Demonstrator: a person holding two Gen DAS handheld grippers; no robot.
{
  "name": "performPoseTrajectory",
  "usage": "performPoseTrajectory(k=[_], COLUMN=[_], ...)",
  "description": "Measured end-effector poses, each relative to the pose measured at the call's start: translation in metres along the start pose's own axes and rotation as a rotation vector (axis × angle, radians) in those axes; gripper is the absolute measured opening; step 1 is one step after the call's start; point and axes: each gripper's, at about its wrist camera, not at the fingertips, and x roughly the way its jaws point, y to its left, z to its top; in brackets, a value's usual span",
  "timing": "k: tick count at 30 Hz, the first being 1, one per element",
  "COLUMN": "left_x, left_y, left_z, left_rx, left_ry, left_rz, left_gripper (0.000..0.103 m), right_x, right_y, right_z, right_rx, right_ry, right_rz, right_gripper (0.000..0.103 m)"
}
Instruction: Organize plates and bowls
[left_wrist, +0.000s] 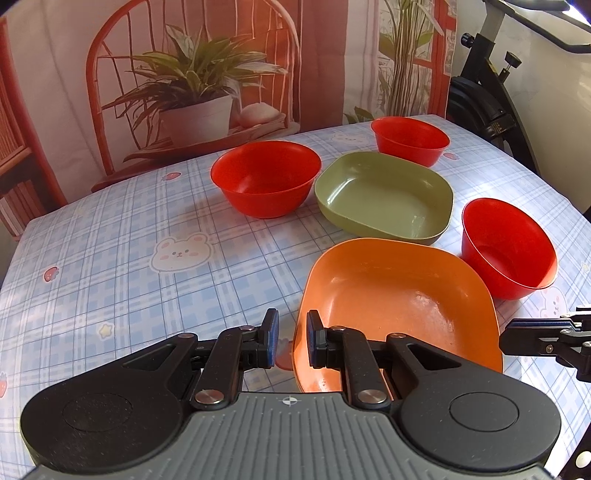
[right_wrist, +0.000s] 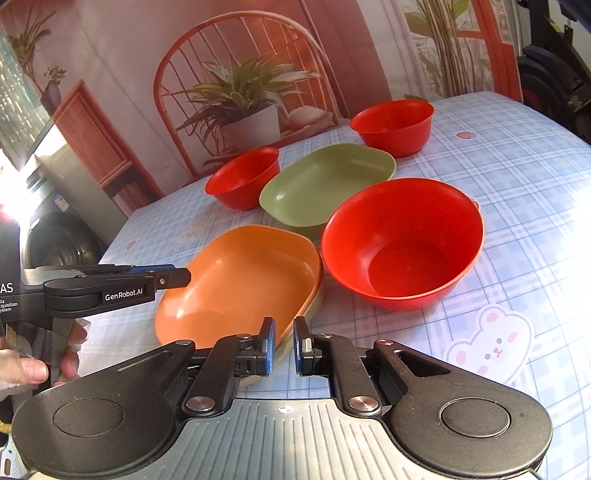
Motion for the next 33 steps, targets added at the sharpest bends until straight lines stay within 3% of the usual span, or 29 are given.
performPoseTrajectory(k=[6, 9, 13, 23, 33], left_x=[-0.011, -0.01, 0.003, 0.062, 0.103], left_y=[0.01, 0.014, 0.01, -0.015, -0.015], left_z=[0.021, 0.038, 0.056, 0.079, 0.085], left_rx=[-0.068, -0.12, -0.153, -0.164, -0.16], left_ry=[-0.045, -0.067, -0.073, 0.011, 0.074], left_rz=[-0.03, -0.053, -0.089, -0.116, -0.157], left_gripper=[0.019, 0.042, 0.044, 0.044, 0.044], right_x=[-0.016, -0.021, -0.015, 0.043, 0.097], right_y=[0.001, -0.008, -0.026, -0.085, -0.103], right_z=[0.028, 0.051, 0.079, 0.132, 0.145], right_rx=[-0.112, -0.142, -0.175, -0.095, -0.068], right_ry=[-0.091, -0.128, -0.157, -0.081, 0.02], right_rz=[-0.019, -0.041, -0.094, -0.134, -0.118], right_gripper=[0.012, 0.015, 0.015, 0.016, 0.017])
